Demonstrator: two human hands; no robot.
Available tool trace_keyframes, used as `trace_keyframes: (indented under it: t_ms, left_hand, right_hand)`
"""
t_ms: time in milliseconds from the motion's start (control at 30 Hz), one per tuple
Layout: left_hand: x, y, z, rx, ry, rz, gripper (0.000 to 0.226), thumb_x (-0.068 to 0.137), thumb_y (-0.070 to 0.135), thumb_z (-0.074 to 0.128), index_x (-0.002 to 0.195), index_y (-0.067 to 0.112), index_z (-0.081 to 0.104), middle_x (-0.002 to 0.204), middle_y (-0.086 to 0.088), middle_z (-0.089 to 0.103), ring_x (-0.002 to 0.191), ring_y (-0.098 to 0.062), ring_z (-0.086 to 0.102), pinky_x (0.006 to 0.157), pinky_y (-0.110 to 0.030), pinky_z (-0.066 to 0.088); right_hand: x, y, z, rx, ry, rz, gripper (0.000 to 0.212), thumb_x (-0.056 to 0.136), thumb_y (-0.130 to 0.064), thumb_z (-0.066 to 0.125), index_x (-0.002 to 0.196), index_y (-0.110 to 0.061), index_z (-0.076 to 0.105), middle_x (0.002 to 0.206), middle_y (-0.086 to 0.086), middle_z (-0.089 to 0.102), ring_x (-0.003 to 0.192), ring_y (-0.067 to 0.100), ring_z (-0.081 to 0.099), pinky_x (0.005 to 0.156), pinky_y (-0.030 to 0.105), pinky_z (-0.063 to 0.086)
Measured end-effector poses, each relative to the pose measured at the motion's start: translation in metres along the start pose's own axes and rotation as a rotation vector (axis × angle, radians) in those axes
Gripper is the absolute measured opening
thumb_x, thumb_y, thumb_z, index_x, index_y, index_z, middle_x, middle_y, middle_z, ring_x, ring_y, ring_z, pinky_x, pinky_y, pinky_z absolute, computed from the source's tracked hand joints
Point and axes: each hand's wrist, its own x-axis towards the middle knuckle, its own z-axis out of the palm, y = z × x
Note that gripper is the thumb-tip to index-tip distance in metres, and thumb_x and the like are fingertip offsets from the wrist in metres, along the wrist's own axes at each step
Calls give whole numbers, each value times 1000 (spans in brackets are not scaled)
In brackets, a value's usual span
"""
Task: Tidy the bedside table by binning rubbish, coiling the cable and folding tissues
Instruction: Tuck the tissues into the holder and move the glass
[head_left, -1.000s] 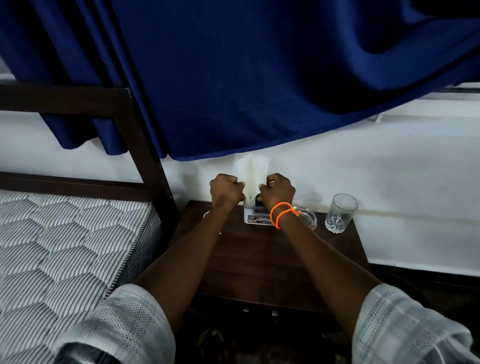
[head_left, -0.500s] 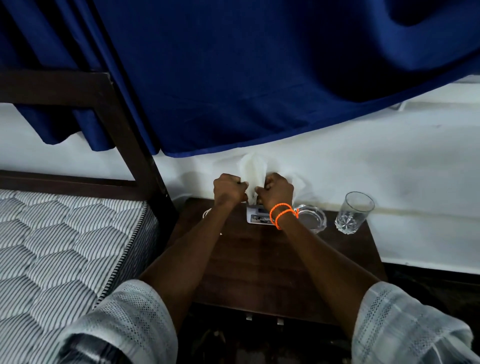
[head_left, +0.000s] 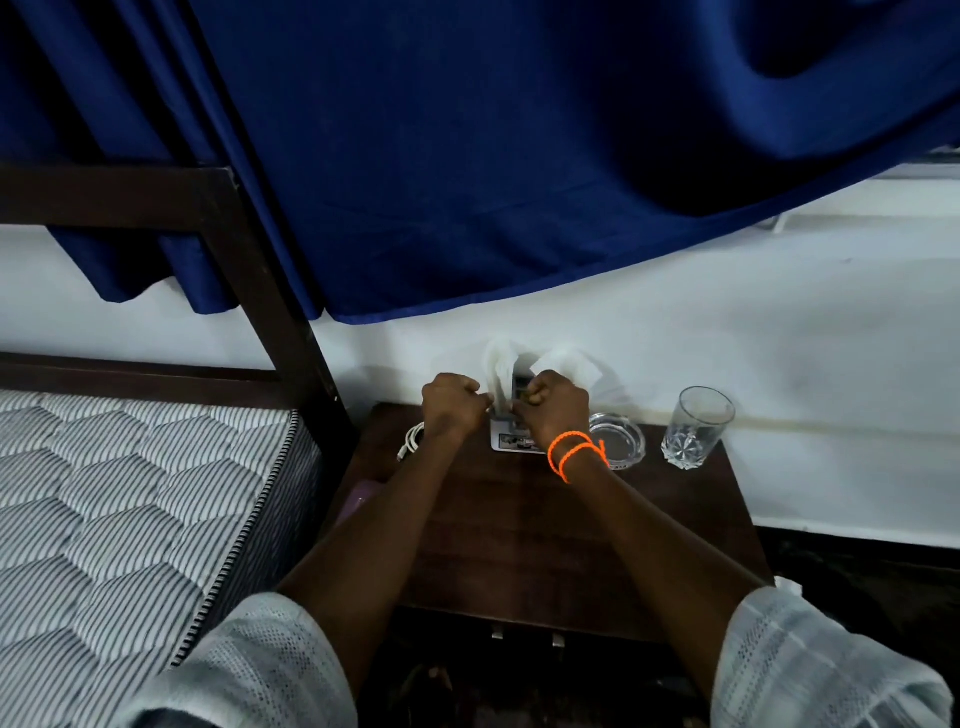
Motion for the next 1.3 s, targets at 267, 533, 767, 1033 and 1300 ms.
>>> trace_keyframes:
  t_ms: [267,533,767,1033,1300]
  left_hand:
    - [-34,7,17,10,-59,14,20,83,19,73,98,11,83,105,-11,79,108,-27,71,98,-31,52]
    - [-57,39,55,-22,-136,42,23,82,26,75,104,21,82,113,-4,78,113,-24,70,106,-31,50]
    - [-80,66,110,-66,-249,126,20,82,17,78,100,8,83,102,-13,80,100,-26,74,91,-35,57]
    - [-75,92,167,-126,-344,197,26,80,20,84,100,5,80,99,-12,80,91,-15,73,86,-28,57]
    - [-57,111,202,-122,-472,287,61,76,18,87,132,8,65,130,-11,70,119,-24,68,101,-34,53]
  right_hand:
    - [-21,30,-46,-33,50,28,27,69,-25,87,79,-13,64,73,3,67,72,21,64,66,25,47]
    - [-34,66,-100,-70,123,101,20,68,-13,80,72,-17,60,67,1,62,71,23,64,67,30,51]
    - [-40,109,-136,-126,185,168,25,71,-21,85,82,-8,68,76,6,70,78,24,64,70,23,40]
    - [-27,152,-163,-102,283,287,29,68,-31,82,75,-17,57,72,1,68,79,26,66,65,27,43]
    - [1,180,-165,-87,211,263,65,57,-35,91,112,-13,64,103,8,74,96,27,71,88,39,56]
